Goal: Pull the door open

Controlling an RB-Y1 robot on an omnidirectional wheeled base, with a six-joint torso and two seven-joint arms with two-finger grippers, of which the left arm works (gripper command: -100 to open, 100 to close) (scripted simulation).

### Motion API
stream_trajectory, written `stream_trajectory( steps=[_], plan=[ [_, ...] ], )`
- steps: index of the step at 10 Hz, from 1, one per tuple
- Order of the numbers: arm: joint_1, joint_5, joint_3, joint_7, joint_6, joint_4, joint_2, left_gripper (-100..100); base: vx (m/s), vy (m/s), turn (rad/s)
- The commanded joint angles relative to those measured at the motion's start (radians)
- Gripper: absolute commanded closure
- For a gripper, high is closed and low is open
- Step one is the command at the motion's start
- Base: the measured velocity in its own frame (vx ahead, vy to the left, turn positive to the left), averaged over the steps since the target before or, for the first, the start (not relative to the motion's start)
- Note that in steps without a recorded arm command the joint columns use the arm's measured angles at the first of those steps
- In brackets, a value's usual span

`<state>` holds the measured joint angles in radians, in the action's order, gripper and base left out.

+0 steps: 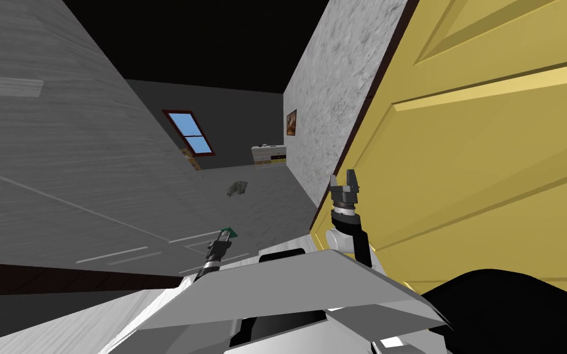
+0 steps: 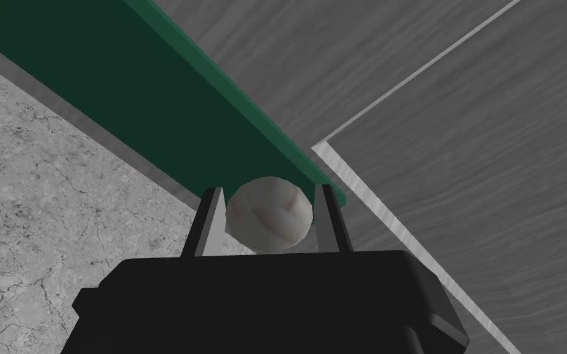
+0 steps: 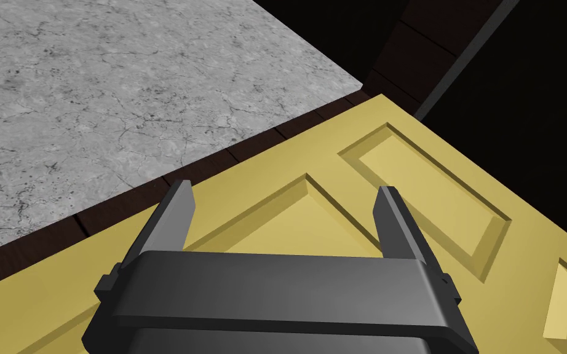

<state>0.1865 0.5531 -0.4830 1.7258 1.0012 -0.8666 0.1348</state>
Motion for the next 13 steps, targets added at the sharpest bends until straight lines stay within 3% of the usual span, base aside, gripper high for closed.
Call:
stream_trajectory(
  steps=[1,4,6,11,13],
  plan=[
    [-0.006,-0.018,0.006,-0.05,0.002,-0.002,0.003,100,-0.034,0.019,-0.042],
    [-0.007,-0.031,0.012,-0.095,-0.002,-0.002,0.004,100,-0.032,0.012,-0.04],
    [-0.009,-0.057,0.025,-0.16,-0.012,-0.001,0.007,100,-0.042,0.014,-0.063],
    [-0.012,-0.085,0.039,-0.259,-0.021,0.0,0.01,100,-0.038,0.014,-0.042],
    [-0.014,-0.113,0.053,-0.327,-0.031,0.0,0.013,100,-0.051,0.017,-0.07]
  ],
)
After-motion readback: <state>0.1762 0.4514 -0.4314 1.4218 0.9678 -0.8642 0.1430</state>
